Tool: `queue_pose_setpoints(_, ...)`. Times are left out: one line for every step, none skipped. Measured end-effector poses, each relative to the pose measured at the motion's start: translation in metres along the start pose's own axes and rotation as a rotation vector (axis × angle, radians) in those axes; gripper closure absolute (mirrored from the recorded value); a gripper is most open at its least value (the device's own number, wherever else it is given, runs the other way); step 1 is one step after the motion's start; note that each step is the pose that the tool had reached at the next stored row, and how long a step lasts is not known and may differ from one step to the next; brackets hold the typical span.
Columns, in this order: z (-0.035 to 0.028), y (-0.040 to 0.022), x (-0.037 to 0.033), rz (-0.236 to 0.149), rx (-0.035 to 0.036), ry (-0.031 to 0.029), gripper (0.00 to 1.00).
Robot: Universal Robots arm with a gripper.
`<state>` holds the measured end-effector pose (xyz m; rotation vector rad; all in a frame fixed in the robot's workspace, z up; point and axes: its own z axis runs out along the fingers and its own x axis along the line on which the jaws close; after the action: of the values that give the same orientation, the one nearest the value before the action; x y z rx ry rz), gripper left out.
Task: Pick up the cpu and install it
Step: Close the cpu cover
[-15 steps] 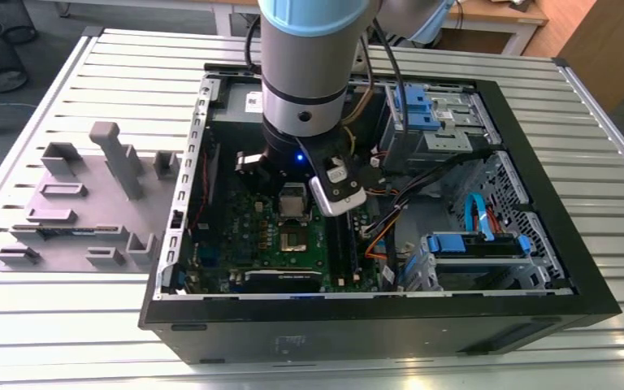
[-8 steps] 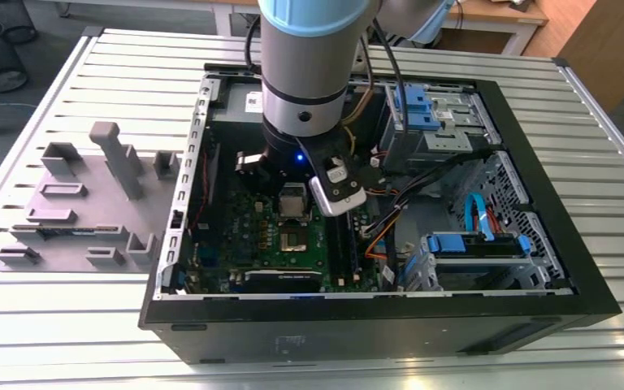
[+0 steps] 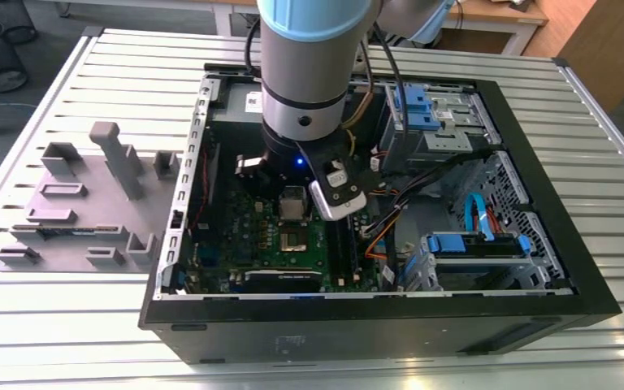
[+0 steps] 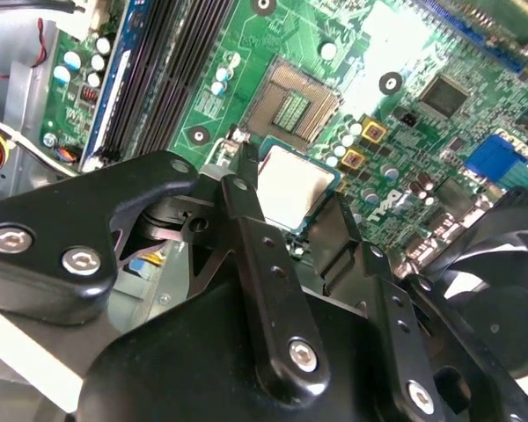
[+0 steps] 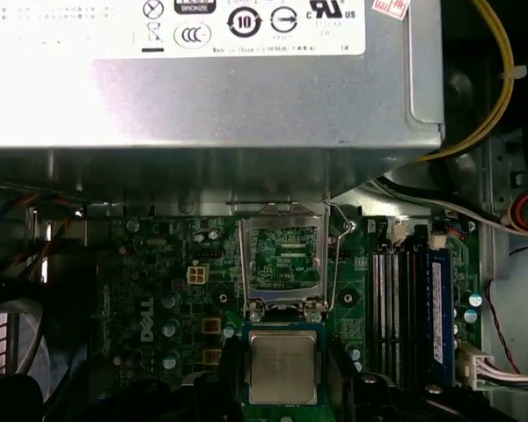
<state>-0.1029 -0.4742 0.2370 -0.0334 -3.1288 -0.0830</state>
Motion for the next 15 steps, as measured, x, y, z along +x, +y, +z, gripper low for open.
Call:
queue_pose_setpoints(0.0003,-0.0013,0.0,0.002,0.0,-0.0001,0.53)
queue_pose_setpoints(0.0007,-0.0025,-0.0001,0.005,-0.0001,-0.0003,0.53)
queue_pose_setpoints(0.0012,-0.0036,-0.0001,0.007,-0.0001,-0.0004,0.53)
queue_pose_setpoints(0.0019,-0.0046,-0.0001,0.01,-0.0002,-0.0006,0.53)
queue_pose_setpoints(0.0027,-0.0054,-0.0001,0.013,-0.0001,-0.0007,0.53)
queue_pose_setpoints(0.004,-0.0059,-0.0001,0.016,-0.0004,-0.0009,0.53)
queue_pose_setpoints(0.0054,-0.0065,-0.0002,0.019,-0.0003,-0.0012,0.53)
queue_pose_setpoints(0.0072,-0.0074,-0.0002,0.022,-0.0002,-0.0014,0.53)
queue_pose_setpoints(0.0088,-0.0081,-0.0003,0.025,-0.0003,-0.0017,0.53)
queue_pose_setpoints(0.0103,-0.0088,-0.0003,0.028,-0.0003,-0.0018,0.53)
queue_pose_setpoints(0.0117,-0.0097,-0.0003,0.031,-0.0003,-0.002,0.53)
queue_pose_setpoints(0.0129,-0.0105,-0.0004,0.033,-0.0004,-0.0022,0.53)
queue_pose_setpoints(0.014,-0.0113,-0.0004,0.035,-0.0005,-0.0024,0.53)
queue_pose_setpoints(0.0149,-0.0122,-0.0004,0.037,-0.0005,-0.0025,0.53)
queue_pose_setpoints(0.0158,-0.013,-0.0005,0.039,-0.0004,-0.0026,0.53)
